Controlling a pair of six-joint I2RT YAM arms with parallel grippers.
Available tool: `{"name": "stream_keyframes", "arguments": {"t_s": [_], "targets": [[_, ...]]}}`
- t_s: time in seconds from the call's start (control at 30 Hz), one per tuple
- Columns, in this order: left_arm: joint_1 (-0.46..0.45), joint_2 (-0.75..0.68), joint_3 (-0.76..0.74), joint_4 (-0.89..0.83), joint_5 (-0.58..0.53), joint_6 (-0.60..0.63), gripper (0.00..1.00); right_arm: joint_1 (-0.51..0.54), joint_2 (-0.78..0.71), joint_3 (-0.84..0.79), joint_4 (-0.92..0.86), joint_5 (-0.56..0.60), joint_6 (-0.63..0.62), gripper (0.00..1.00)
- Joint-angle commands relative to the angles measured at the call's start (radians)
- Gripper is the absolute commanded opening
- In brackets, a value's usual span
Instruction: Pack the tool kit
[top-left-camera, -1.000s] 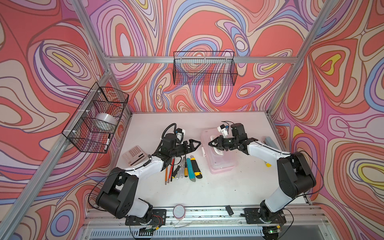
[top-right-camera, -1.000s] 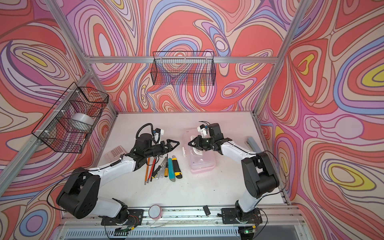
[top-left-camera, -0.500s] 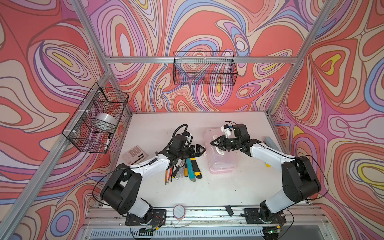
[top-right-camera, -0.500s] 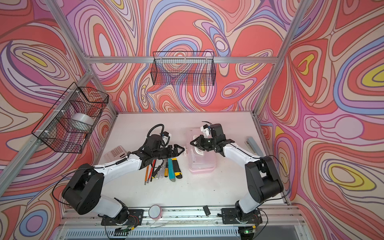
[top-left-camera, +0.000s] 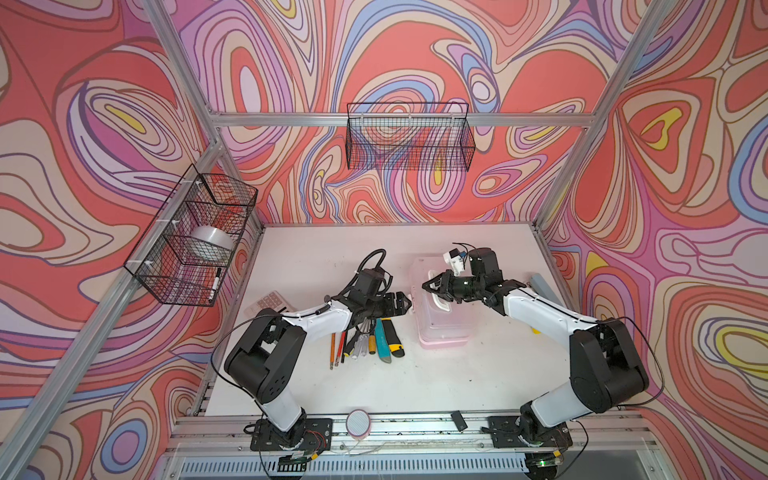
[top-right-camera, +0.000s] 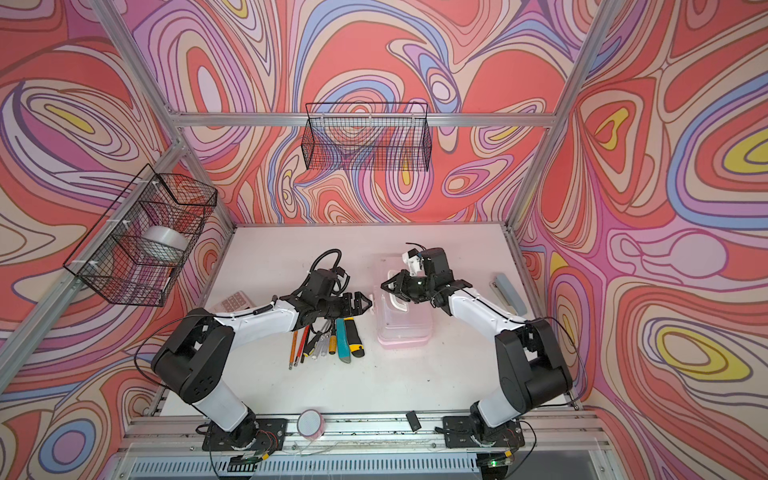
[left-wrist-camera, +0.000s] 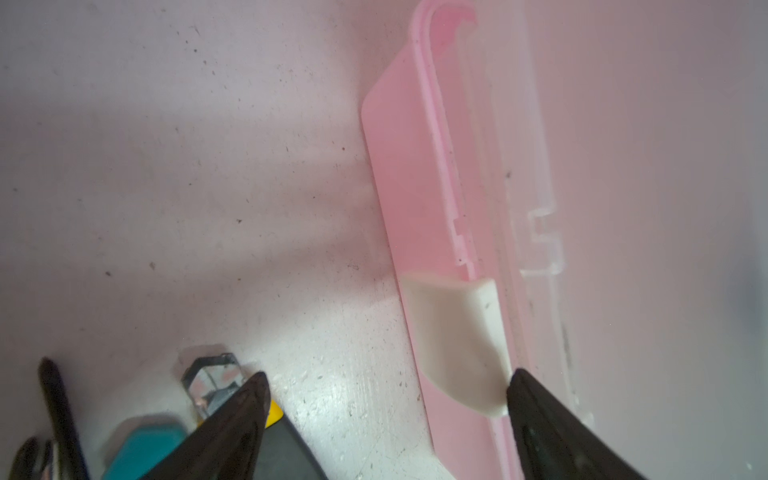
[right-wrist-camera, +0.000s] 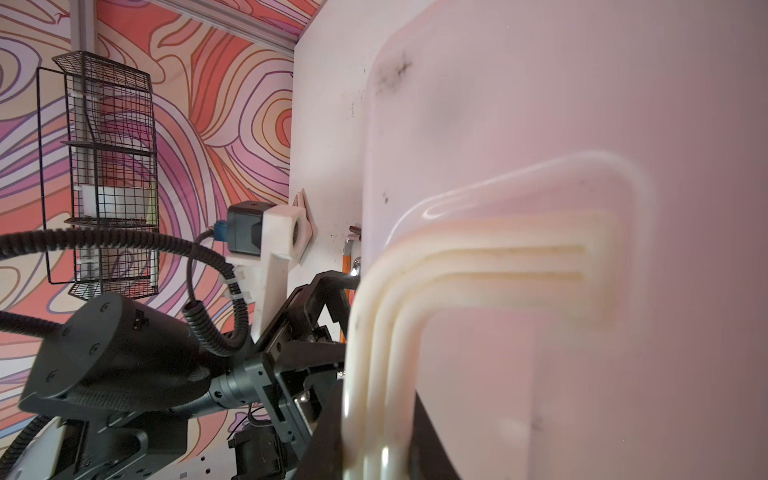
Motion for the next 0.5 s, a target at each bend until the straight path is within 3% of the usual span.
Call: {"name": "stream_keyframes", "arguments": {"t_s": [0.0, 0.47], "targets": [[-0.003, 0.017, 0.013, -0.007, -0.019, 0.006, 0.89, -0.001, -0.040, -0.008, 0.016, 0.001, -0.016, 0.00], [-0.004, -0.012, 0.050, -0.036, -0.046, 0.020, 0.90, -0.003, -0.014, -0.009, -0.027, 0.028, -0.049, 0.00]]}}
